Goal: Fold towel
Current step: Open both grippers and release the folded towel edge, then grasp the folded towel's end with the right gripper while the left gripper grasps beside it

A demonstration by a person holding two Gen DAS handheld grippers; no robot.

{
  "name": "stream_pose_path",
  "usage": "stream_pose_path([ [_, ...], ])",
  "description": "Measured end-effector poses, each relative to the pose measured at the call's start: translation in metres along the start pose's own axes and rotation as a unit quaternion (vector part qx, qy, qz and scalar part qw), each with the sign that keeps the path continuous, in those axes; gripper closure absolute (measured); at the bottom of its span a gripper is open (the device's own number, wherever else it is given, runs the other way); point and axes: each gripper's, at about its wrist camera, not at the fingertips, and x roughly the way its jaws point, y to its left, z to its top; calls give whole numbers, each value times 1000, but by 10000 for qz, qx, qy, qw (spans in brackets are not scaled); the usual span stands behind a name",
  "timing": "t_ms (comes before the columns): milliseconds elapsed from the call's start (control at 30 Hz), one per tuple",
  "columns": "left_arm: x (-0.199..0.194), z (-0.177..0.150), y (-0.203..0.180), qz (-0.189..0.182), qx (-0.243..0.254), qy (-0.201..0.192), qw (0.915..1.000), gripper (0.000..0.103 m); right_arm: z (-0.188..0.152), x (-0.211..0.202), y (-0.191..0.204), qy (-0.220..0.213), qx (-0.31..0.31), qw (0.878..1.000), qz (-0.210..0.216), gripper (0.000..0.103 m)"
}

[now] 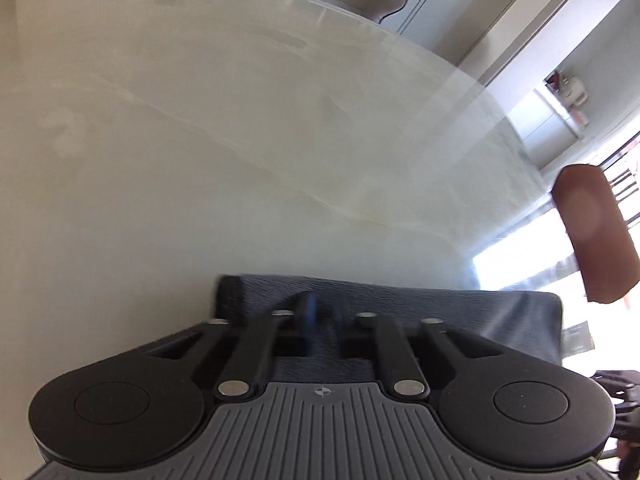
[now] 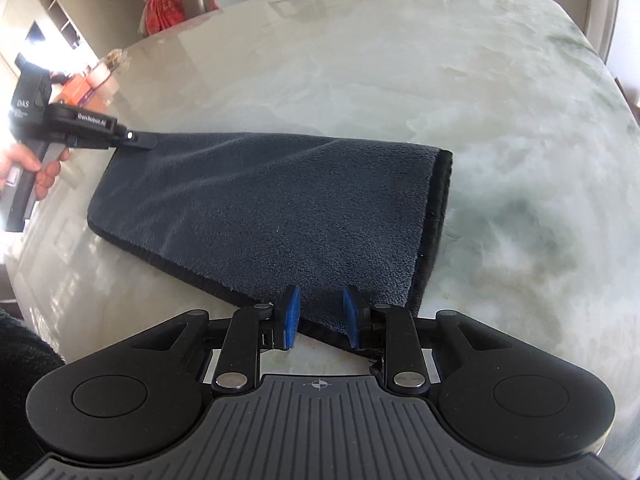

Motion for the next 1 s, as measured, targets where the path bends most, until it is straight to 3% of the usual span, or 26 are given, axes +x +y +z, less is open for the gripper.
stream_pose_path([
  [100, 2, 3, 4, 51, -28, -58, 10000, 100, 0, 0, 0, 10, 5, 10000, -30, 79],
  [200, -4, 1, 1, 362, 71, -189, 9991, 96, 2, 0, 3, 56, -37, 9999, -158, 77],
  [233, -9, 0, 1, 425, 70, -242, 9988, 90, 3, -1, 6, 73, -44, 9997, -226, 77],
  [367, -35, -12, 10, 439, -153, -502, 9977, 50, 4, -8, 19, -53, -103, 9995, -301, 72],
  [433, -40, -18, 14, 549, -134, -482, 9972, 48, 4, -13, 24, -167, -91, 9995, -239, 71],
  [600, -40, -26, 24, 356, -457, -115, 9983, 47, 7, -16, 33, -255, -130, 9995, -152, 71],
  [800, -34, -35, 10, 557, -52, 17, 9984, 32, 9, -21, 38, -352, -157, 9992, -135, 70],
  [900, -24, -40, -11, 848, 585, 17, 9947, 33, 9, -22, 36, -391, -106, 9990, -168, 70],
  [1000, -13, -44, -37, 1273, 1327, 93, 9829, 36, 7, -23, 33, -436, -16, 9989, -179, 70],
])
